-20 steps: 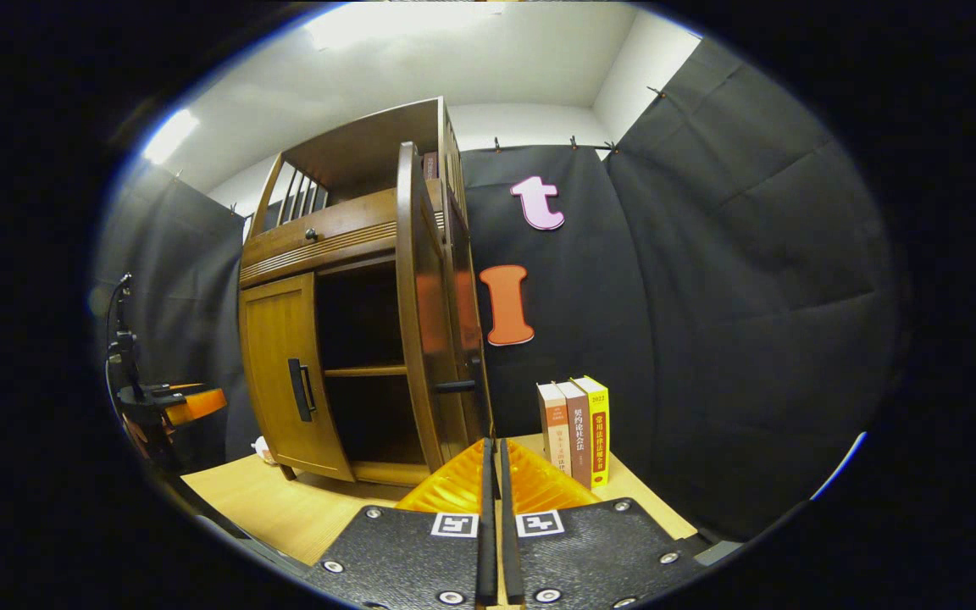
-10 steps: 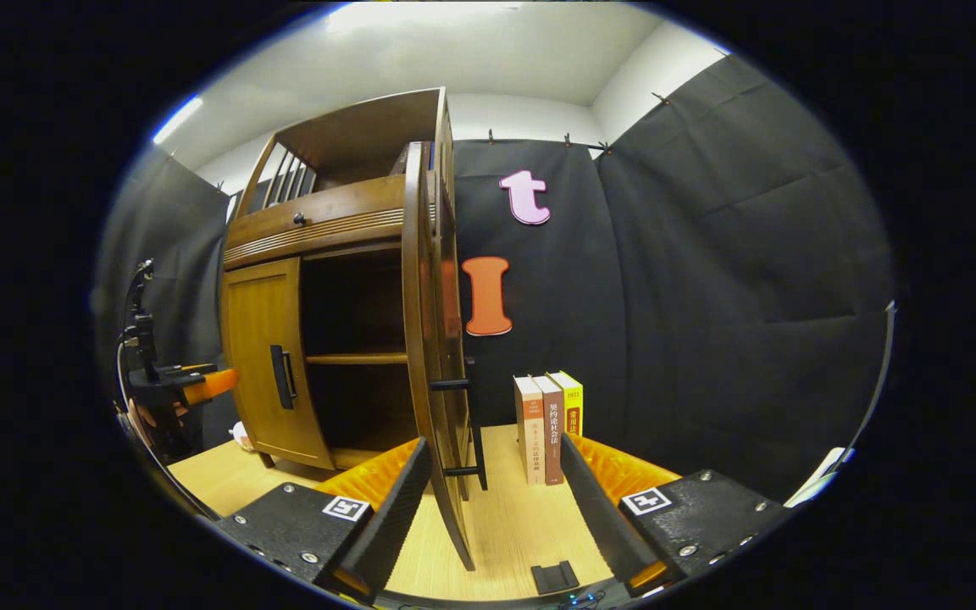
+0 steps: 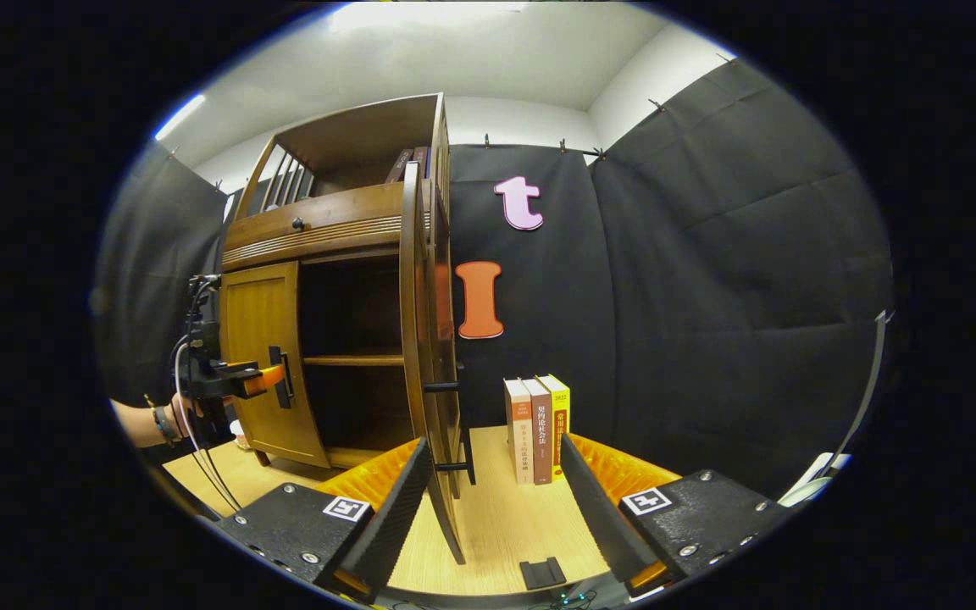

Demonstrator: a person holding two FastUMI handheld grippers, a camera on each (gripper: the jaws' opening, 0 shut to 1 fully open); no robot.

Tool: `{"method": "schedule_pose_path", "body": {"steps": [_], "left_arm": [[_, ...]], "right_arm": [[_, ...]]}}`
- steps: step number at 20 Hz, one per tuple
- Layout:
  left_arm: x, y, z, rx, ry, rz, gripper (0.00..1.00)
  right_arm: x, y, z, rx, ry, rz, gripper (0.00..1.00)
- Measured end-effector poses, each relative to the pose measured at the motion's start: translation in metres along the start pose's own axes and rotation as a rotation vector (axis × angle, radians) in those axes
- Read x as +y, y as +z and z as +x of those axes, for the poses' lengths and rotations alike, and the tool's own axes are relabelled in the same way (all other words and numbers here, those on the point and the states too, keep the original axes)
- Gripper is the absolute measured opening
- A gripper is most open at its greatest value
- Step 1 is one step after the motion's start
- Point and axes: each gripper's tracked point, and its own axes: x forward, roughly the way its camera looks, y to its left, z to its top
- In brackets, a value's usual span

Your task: Open the right door of the double-door shoe cabinet with the right hand, and open the left door with the left hand.

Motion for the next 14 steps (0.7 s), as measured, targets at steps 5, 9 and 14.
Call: {"method": "schedule_pose_path", "body": {"steps": [5, 9, 14], "left_arm": [[0.005, -0.013, 0.027, 0.025, 0.018, -0.005, 0.94], [0.011, -0.018, 0.037, 0.036, 0.044, 0.006, 0.95], [0.01, -0.018, 0.037, 0.027, 0.046, 0.007, 0.96]], "right_arm": [[-0.002, -0.006, -0.001, 0.02, -0.01, -0.002, 0.93], [-0.001, -0.009, 0.003, 0.032, -0.011, -0.011, 0.93], [0.004, -0.009, 0.008, 0.029, -0.003, -0.005, 0.93]]}}
